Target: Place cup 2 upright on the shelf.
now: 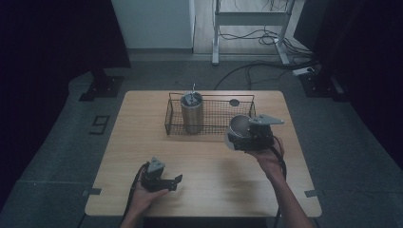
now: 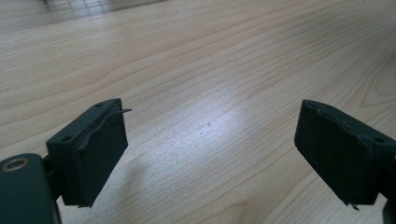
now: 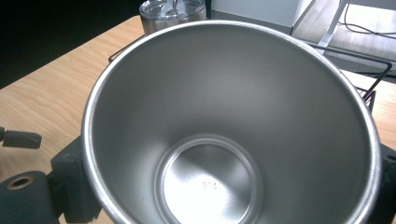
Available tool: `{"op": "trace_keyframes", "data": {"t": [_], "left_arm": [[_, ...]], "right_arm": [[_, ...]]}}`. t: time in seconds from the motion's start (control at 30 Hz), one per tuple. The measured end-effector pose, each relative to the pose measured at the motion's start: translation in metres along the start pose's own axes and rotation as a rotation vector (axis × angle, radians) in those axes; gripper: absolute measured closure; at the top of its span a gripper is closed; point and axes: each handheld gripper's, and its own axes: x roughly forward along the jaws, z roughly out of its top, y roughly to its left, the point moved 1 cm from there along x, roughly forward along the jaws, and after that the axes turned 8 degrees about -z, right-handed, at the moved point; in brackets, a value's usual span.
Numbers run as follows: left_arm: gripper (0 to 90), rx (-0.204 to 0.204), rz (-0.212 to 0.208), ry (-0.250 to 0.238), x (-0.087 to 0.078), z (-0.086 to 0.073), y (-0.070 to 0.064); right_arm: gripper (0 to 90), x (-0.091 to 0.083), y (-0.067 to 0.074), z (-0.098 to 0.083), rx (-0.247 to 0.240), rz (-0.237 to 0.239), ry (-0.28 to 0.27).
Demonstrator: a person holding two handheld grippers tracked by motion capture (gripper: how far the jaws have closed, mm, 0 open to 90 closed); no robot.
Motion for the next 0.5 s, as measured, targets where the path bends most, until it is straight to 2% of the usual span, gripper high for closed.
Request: {"op": "trace_keyframes", "data": {"t": [0.3, 0.5], "left_arm": [[9.5, 0.000, -0.003, 0.007, 0.001, -0.001, -0.001], [9.5, 0.002, -0.003, 0.010, 0.003, -0.001, -0.001]], "right_arm": [[7.4, 0.004, -0.002, 0.010, -0.025, -0.007, 0.002], [7.4, 0.010, -0.005, 0.016, -0.024, -0.013, 0.012]]}}
